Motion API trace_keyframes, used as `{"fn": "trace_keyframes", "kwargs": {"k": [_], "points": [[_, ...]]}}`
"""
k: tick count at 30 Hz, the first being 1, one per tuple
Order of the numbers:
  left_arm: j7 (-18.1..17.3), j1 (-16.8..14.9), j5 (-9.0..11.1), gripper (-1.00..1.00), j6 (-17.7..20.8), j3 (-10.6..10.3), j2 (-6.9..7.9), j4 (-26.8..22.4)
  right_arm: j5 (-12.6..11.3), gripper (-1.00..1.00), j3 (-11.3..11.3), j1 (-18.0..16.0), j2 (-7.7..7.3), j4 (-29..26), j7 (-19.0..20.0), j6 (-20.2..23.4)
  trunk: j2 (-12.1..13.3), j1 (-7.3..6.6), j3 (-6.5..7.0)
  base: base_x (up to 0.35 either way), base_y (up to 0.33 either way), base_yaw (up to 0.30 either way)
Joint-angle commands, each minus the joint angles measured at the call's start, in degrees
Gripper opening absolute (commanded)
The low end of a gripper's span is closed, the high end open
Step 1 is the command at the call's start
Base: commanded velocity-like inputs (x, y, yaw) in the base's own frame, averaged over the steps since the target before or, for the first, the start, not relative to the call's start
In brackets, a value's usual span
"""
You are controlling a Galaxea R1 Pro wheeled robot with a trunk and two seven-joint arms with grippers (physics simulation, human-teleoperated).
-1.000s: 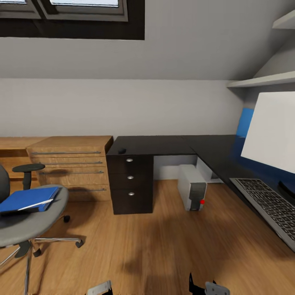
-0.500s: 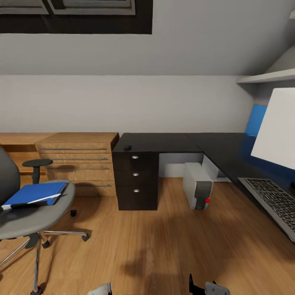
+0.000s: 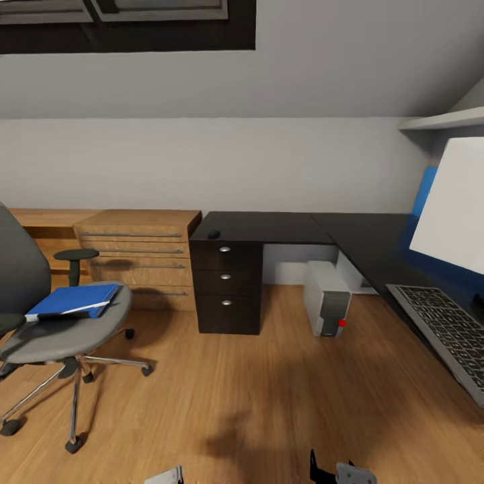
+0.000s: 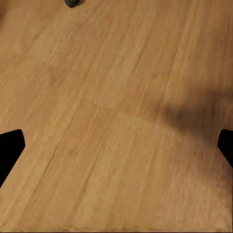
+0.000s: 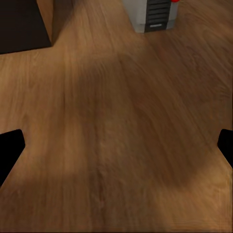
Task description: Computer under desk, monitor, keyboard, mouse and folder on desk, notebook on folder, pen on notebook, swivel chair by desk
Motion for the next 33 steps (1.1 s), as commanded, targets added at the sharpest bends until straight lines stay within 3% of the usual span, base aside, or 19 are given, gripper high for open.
{"fn": "trace_keyframes", "kwargs": {"k": [1, 7, 13, 26, 33], "points": [[0.3, 0.0, 0.6, 1.0, -0.3, -0.3, 0.05, 0.0, -0.2, 1.0, 0.5, 0.0, 0.02, 0.0, -0.4, -0.1, 0.0, -0.02, -0.15, -0.089, -0.085, 0.113], [0.3, 0.0, 0.7, 1.0, -0.3, -0.3, 0.05, 0.1, 2.8, 1.0, 0.4, 0.0, 0.01, 0.1, -0.4, -0.1, 0.0, -0.02, -0.67, -0.02, -0.019, 0.116], [0.2, 0.0, 0.6, 1.0, -0.4, -0.4, 0.03, 2.5, 3.2, 1.0, 0.4, 0.0, -0.01, 0.1, -0.4, -0.1, 0.0, -0.02, -1.2, -0.001, -0.001, 0.118], [0.2, 0.0, 0.6, 1.0, -0.4, -0.5, -0.02, 2.9, 3.2, 1.0, 0.4, 0.0, -0.02, 0.1, -0.4, -0.1, 0.0, -0.02, -2.34, -0.014, 0.0, 0.118], [0.2, 0.0, 0.6, 1.0, -0.4, -0.5, -0.04, 2.9, 3.2, 1.0, 0.4, 0.0, -0.11, 0.0, -0.3, -0.1, 2.8, -1.56, -1.55, -0.002, 0.0, 0.097]]}}
